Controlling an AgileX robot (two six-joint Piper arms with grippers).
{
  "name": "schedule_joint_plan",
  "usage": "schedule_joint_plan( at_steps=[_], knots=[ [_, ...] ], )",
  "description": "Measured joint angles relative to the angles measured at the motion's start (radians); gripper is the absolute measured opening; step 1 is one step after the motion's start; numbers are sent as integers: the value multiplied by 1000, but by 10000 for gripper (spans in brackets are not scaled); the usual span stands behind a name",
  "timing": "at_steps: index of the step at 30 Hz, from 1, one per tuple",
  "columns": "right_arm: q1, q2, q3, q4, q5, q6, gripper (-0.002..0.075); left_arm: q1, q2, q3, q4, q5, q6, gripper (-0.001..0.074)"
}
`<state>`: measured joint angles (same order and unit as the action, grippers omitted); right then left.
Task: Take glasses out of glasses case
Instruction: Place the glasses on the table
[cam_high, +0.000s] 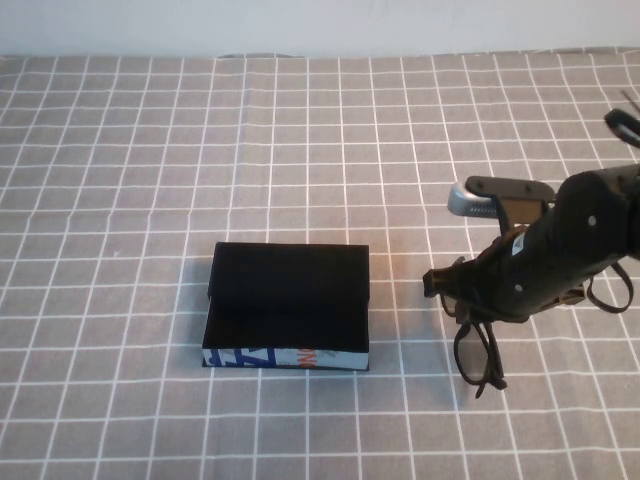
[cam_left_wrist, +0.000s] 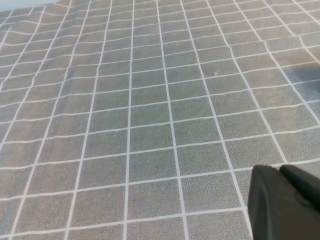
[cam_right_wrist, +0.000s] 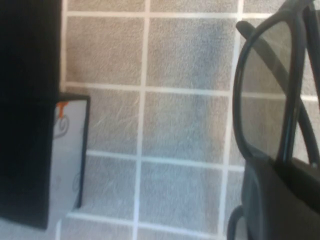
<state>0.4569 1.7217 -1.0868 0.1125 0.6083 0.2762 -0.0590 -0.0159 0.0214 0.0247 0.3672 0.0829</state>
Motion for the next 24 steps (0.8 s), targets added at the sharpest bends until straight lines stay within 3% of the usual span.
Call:
schedule_joint_plan(
  at_steps=[4, 11, 15, 18, 24],
  knots=[
    [0, 21, 0, 2, -12, 2, 62, 0, 0, 0, 0, 0, 0, -4],
    [0, 20, 0, -12, -10, 2, 299, 0, 0, 0, 0, 0, 0, -4],
    [0, 7, 0, -28, 24, 2, 343, 0, 0, 0, 0, 0, 0, -4],
    [0, -47, 0, -53, 97, 2, 306, 0, 0, 0, 0, 0, 0, -4],
    [0, -237, 11, -75, 281, -20, 46, 0, 0, 0, 0, 0, 0, -4]
  ],
)
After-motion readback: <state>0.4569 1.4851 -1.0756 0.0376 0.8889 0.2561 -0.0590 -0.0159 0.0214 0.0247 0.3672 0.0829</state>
